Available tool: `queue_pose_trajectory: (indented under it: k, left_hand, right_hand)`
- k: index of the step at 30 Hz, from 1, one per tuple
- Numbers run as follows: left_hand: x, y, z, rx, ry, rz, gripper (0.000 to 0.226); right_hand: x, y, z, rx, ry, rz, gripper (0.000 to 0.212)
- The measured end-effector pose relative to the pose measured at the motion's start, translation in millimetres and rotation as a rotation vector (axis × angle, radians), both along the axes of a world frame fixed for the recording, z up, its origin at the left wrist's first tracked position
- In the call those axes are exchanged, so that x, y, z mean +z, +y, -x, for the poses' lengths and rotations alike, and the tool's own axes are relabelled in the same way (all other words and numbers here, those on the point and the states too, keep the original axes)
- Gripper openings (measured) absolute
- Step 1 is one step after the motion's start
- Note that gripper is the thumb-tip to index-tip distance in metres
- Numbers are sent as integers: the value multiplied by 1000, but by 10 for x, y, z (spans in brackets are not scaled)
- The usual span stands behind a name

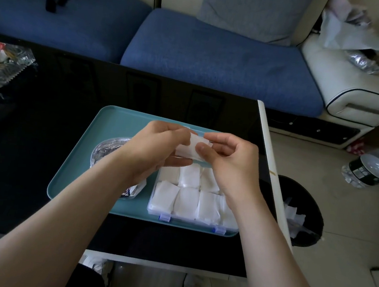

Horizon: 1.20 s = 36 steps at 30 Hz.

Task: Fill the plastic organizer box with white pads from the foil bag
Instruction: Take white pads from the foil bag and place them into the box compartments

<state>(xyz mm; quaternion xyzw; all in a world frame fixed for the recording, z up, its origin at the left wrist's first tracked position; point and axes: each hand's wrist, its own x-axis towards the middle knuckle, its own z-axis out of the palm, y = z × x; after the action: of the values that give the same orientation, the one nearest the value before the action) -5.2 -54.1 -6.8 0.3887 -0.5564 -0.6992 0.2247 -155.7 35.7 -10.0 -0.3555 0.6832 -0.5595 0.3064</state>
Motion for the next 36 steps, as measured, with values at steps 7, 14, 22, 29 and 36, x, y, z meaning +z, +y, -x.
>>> queue_pose_trajectory:
  k: [7, 14, 22, 29, 36]
  left_hand:
    - [-48, -37, -16, 327, -146, 133, 35]
    - [-29, -60, -94, 533, -151, 123, 29]
    - [-92, -115, -152, 411, -194, 145, 28]
    - [-141, -137, -171, 249, -314, 318, 40]
    - [-54, -36, -109, 101, -117, 85, 29]
  right_hand:
    - [-168, -68, 51, -88, 192, -42, 20]
    - [-356, -129, -52, 184, 654, -451, 47]
    - [-420, -297, -194, 159, 810, -450, 23]
    - [-138, -265, -116, 26, 538, 8, 19]
    - [-63, -176, -75, 227, 252, 25, 26]
